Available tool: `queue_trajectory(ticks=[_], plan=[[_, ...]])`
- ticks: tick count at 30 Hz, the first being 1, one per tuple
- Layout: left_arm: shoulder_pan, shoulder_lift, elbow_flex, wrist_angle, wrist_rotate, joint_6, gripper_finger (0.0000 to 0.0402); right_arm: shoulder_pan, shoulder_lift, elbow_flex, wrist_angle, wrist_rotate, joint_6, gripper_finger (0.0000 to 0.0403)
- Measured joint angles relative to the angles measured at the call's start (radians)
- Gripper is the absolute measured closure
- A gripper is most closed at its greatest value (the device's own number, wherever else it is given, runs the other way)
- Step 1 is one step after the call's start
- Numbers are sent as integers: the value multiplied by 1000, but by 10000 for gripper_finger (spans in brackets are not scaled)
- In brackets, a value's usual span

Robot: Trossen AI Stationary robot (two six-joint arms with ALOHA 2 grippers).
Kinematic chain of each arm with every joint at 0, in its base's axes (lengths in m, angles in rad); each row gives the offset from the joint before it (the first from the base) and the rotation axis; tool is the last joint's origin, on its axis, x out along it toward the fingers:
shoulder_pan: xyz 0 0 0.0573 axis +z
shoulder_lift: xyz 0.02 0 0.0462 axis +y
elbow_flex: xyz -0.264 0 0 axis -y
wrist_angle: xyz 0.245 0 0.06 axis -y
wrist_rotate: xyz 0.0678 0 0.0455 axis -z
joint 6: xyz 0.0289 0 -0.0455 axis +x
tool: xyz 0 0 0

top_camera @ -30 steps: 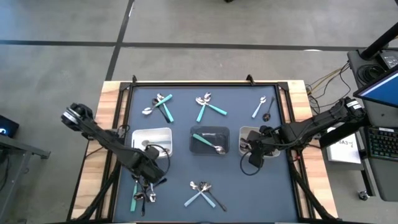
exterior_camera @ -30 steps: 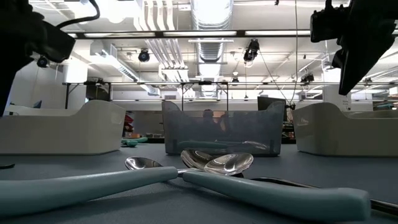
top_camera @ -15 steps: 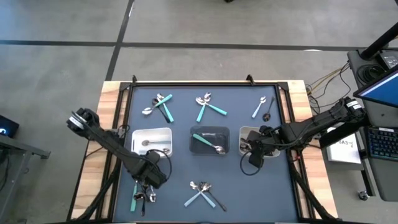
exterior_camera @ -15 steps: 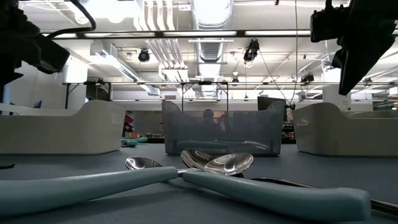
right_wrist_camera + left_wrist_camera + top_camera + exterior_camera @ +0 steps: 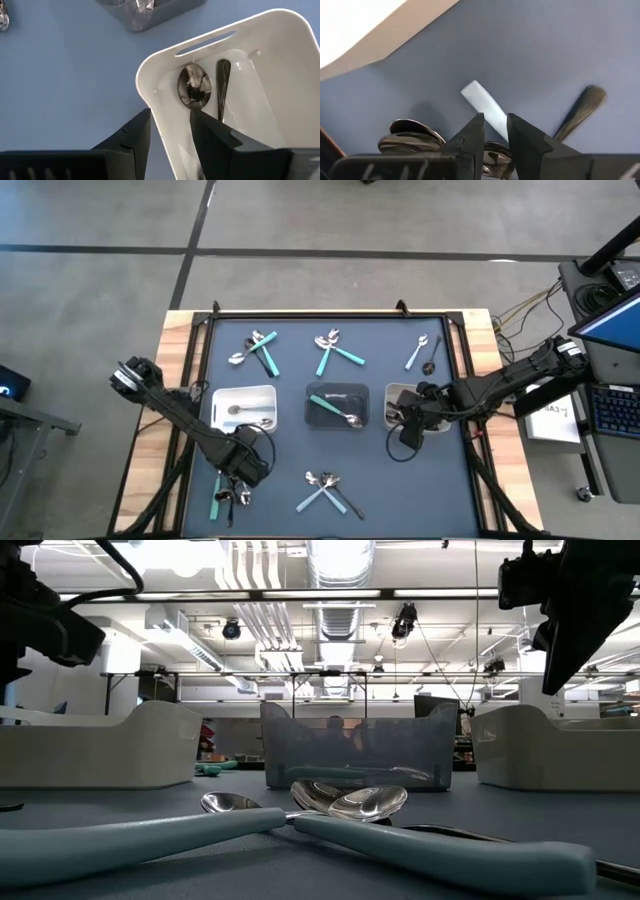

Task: Sort silverware by color (type)
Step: Put the light blue spoon into the white bin

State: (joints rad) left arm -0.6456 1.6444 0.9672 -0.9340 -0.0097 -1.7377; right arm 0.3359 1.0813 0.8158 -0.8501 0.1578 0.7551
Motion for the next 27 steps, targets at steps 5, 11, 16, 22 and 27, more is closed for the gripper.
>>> queue_trajectory(ticks=[5, 11, 16, 22, 27], plan=[[0, 18, 0, -10, 0, -46, 336, 0, 0, 0, 3, 1, 0, 276], [-2, 32, 0, 17, 0, -52, 367, 0, 0, 0, 5, 1, 4, 284], [-2, 33, 0, 11, 1, -88, 392, 0, 0, 0, 25, 1, 4, 287], [-9, 33, 0, 17, 1, -67, 371, 0, 0, 0, 47, 1, 4, 280], [-25, 33, 0, 17, 2, -61, 336, 0, 0, 0, 51, 1, 4, 278]])
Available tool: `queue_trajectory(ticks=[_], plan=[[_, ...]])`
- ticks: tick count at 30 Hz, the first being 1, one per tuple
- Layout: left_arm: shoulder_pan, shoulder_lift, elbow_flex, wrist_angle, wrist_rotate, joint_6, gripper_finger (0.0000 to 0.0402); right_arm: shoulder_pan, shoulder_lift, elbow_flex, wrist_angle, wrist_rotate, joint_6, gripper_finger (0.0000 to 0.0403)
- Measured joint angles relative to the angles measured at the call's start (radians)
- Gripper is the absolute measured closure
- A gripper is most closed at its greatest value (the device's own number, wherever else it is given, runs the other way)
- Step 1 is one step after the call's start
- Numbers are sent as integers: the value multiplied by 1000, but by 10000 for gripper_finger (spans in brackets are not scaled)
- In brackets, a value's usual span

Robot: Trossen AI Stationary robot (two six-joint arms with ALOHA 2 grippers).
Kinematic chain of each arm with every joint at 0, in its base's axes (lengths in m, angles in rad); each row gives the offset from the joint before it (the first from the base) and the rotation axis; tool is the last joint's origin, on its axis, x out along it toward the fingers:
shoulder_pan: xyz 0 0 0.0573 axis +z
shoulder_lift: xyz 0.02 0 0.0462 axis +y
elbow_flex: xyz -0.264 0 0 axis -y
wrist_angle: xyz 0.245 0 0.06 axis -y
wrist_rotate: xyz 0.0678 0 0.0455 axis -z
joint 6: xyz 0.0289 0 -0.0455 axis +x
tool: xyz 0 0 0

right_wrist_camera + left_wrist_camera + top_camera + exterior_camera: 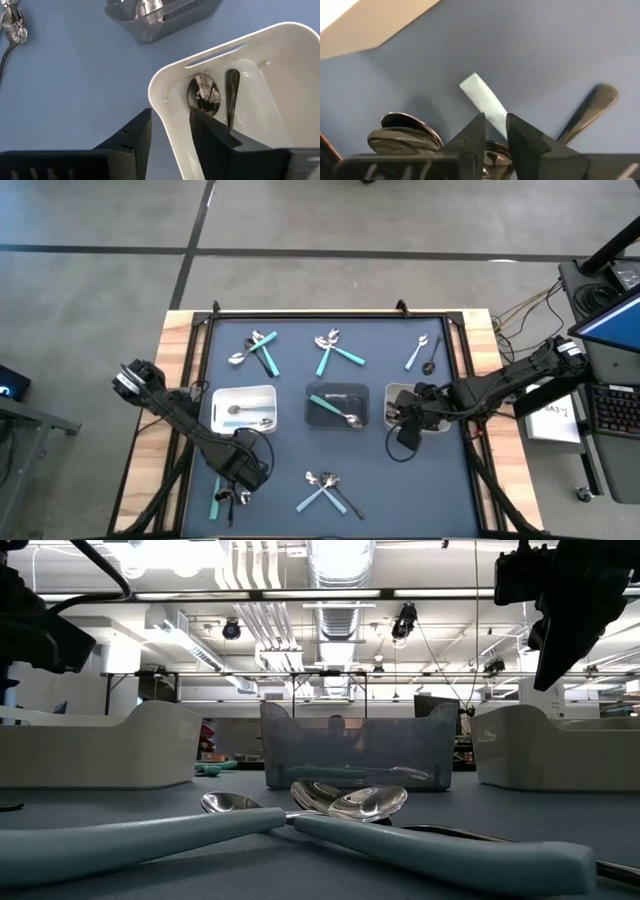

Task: Sort silverware by color (type)
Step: Put the light blue spoon into the white bin

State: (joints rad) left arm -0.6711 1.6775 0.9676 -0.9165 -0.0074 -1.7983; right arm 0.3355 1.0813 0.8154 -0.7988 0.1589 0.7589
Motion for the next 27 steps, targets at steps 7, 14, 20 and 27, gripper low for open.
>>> queue_trajectory(ticks=[7, 14, 20, 27], plan=[[-3, 13, -13, 23, -6, -86, 299, 0, 0, 0, 5, 0, 0, 284], [-4, 83, -12, 75, 3, -131, 295, 0, 0, 0, 8, 0, 0, 280], [-3, 99, 14, 64, 8, -129, 341, 0, 0, 0, 21, 0, -1, 287], [-4, 79, 84, 41, 9, -78, 378, 0, 0, 0, 23, 2, -3, 294]])
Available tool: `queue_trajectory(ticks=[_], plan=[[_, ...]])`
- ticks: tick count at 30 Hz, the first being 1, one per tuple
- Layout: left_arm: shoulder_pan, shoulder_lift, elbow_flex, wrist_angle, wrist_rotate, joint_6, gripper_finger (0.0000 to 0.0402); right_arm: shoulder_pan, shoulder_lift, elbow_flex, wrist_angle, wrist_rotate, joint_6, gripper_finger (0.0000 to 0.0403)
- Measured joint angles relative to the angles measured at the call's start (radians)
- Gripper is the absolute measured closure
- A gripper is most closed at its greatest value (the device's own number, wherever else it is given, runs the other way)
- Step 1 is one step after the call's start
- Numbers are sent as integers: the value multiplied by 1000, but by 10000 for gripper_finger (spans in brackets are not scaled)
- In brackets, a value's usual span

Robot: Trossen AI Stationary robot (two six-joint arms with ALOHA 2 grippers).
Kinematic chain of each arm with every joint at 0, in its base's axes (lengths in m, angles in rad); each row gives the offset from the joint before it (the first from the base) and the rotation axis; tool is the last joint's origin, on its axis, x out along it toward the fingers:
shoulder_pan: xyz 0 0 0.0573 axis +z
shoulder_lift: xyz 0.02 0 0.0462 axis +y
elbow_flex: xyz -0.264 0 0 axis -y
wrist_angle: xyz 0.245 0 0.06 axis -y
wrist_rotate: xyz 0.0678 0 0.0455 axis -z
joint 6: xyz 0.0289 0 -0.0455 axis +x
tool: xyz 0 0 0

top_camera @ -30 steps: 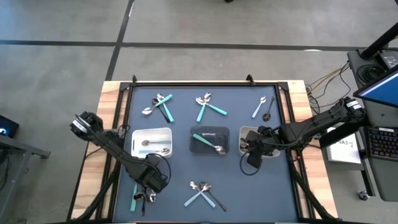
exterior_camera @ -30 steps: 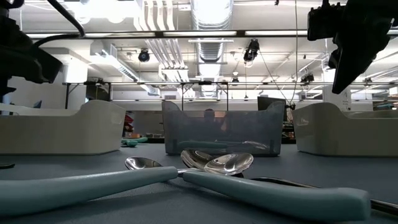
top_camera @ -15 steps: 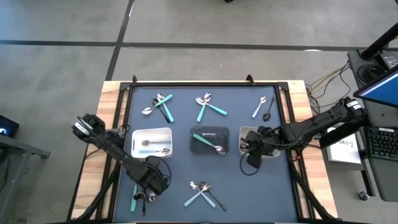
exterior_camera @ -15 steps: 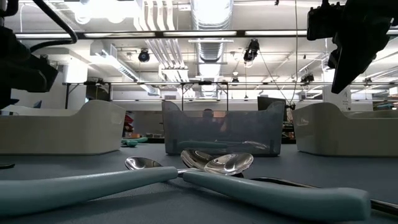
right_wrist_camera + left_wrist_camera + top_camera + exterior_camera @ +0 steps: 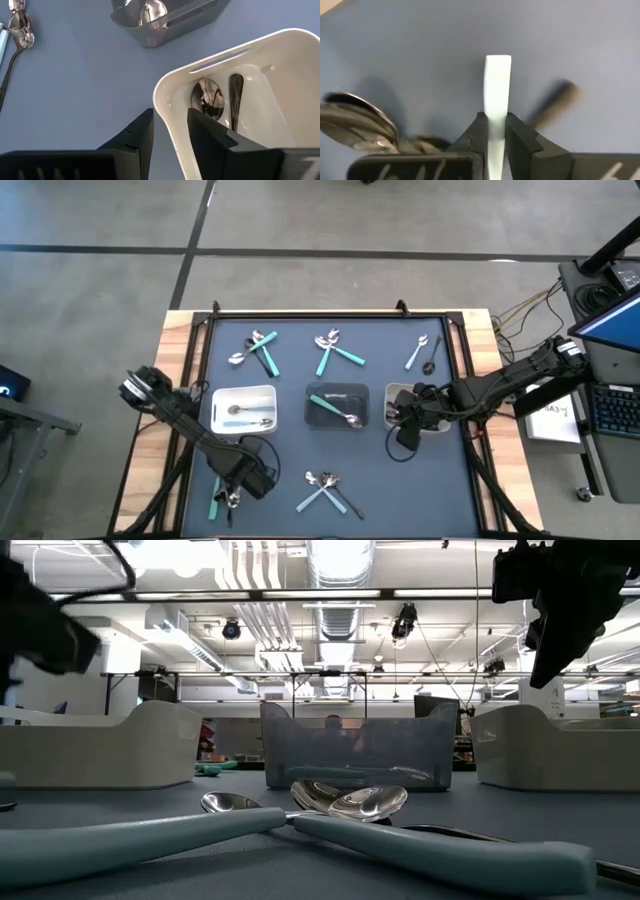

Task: Sort silverware by color (type)
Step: Put the light blue spoon into the white bin

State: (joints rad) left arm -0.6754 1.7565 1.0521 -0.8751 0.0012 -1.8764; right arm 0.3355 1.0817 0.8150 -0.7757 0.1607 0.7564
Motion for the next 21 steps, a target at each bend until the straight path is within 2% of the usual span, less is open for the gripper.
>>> queue_trajectory(ticks=[4, 7, 11, 14, 18, 21], plan=[[0, -3, 74, -13, -27, 72, 367, 0, 0, 0, 0, 8, -1, 291], [1, -3, 159, -72, -106, 134, 366, 0, 0, -1, 1, 25, -1, 293], [14, -3, 282, -272, -228, 194, 370, 0, 0, -1, 5, 26, -1, 299], [27, -5, 350, -492, -305, 226, 371, 0, 0, -1, 5, 26, 0, 302], [58, -23, 374, -688, -351, 283, 371, 0, 0, -1, 7, 26, 2, 303], [98, -56, 349, -682, -391, 391, 371, 0, 0, -1, 8, 26, 2, 303]])
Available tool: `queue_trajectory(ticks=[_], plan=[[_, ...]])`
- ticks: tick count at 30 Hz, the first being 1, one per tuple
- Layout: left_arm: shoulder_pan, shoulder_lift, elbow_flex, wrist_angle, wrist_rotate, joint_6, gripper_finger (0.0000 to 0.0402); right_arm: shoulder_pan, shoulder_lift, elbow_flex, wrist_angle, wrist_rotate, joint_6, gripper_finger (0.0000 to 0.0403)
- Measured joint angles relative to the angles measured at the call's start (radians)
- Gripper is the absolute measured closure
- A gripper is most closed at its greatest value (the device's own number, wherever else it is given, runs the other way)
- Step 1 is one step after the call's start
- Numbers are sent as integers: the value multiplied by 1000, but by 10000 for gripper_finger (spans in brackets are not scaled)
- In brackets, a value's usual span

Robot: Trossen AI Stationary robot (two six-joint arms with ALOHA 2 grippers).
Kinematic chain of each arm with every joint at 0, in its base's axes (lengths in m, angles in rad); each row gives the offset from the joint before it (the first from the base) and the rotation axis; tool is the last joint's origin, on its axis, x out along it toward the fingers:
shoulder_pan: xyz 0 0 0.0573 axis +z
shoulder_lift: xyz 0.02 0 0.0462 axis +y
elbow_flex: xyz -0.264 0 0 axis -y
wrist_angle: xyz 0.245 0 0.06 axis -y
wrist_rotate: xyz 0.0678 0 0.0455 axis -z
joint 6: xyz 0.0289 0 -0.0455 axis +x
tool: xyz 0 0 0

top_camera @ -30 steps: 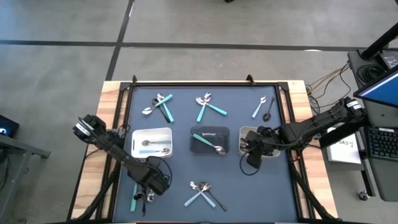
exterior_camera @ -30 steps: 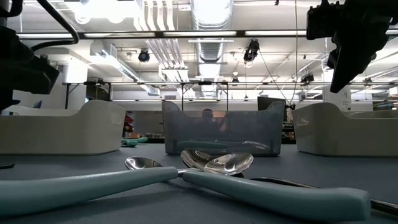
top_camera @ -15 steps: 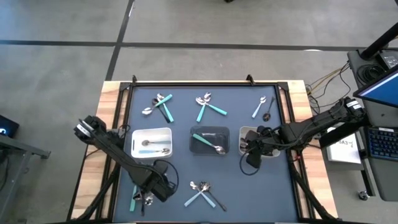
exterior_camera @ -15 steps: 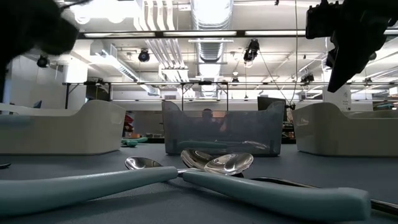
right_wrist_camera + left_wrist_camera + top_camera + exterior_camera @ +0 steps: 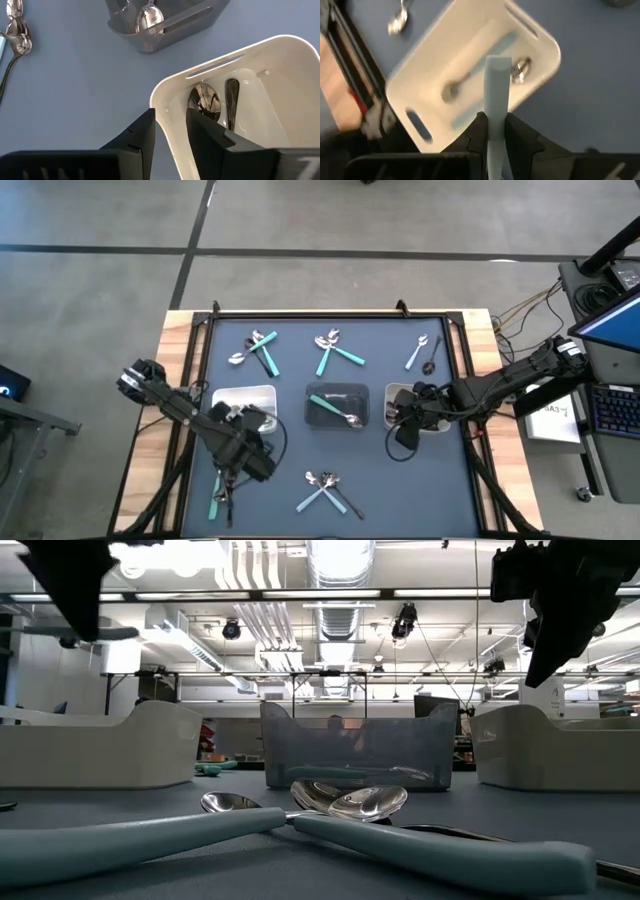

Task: Sort silverware by color (type)
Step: Put the light blue spoon into the white bin

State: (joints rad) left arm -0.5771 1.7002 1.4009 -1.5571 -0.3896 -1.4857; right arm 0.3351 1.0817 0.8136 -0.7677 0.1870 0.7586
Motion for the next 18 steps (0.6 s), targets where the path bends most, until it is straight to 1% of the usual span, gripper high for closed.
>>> queue_trajectory(ticks=[5, 10, 14, 18], plan=[[97, -60, -102, 76, -43, 203, 371, 0, 0, -1, 2, 0, 0, 303], [225, -140, -261, 198, -42, 357, 370, 0, 0, -3, 4, 0, 1, 303], [272, -200, -350, 312, -38, 401, 368, 0, 0, -5, 3, 0, 24, 303], [272, -243, -367, 348, -48, 420, 352, 0, 0, -8, 3, 0, 60, 303]])
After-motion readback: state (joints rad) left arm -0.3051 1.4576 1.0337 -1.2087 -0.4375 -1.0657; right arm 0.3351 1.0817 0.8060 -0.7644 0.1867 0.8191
